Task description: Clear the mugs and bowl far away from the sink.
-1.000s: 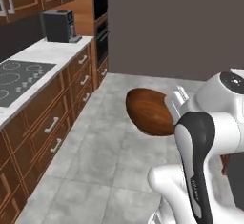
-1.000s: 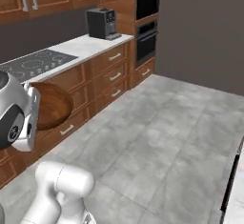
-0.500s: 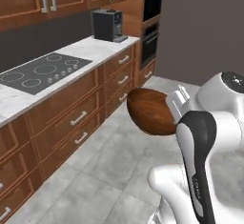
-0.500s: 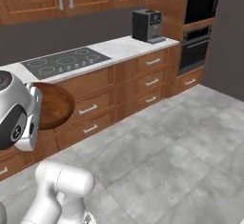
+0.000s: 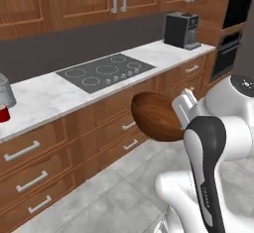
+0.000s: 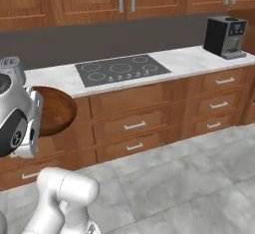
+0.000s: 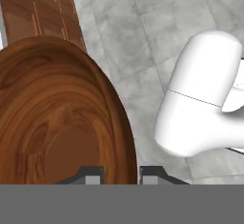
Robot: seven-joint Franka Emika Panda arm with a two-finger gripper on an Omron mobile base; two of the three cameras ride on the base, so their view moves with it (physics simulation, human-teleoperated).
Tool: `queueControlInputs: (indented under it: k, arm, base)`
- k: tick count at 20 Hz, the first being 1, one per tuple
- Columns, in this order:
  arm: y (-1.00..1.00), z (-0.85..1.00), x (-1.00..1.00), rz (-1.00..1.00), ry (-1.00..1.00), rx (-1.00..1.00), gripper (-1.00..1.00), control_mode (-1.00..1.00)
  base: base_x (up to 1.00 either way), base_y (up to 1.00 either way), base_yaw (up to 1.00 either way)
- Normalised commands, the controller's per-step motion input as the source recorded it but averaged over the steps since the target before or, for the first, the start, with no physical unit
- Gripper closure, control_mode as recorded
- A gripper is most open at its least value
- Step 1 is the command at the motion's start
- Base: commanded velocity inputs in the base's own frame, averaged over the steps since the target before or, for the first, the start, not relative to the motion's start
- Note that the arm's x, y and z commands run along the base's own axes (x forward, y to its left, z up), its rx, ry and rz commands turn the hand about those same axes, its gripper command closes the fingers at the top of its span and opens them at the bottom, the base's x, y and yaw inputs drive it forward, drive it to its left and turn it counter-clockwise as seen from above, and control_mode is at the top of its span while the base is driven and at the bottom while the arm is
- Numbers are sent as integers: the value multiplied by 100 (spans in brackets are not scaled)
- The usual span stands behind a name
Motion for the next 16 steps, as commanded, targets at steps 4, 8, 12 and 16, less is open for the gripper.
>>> queueControlInputs:
  k: [4,8,12,16]
  arm:
    - [0,0,0,0,0,0,100,100]
    - [0,0,0,0,0,0,100,100]
    - [0,0,0,0,0,0,100,100]
    - [0,0,0,0,0,0,100,100]
  base:
    - [95,-5,36]
    - [99,0,24]
    - [88,3,22]
    - [43,-16,19]
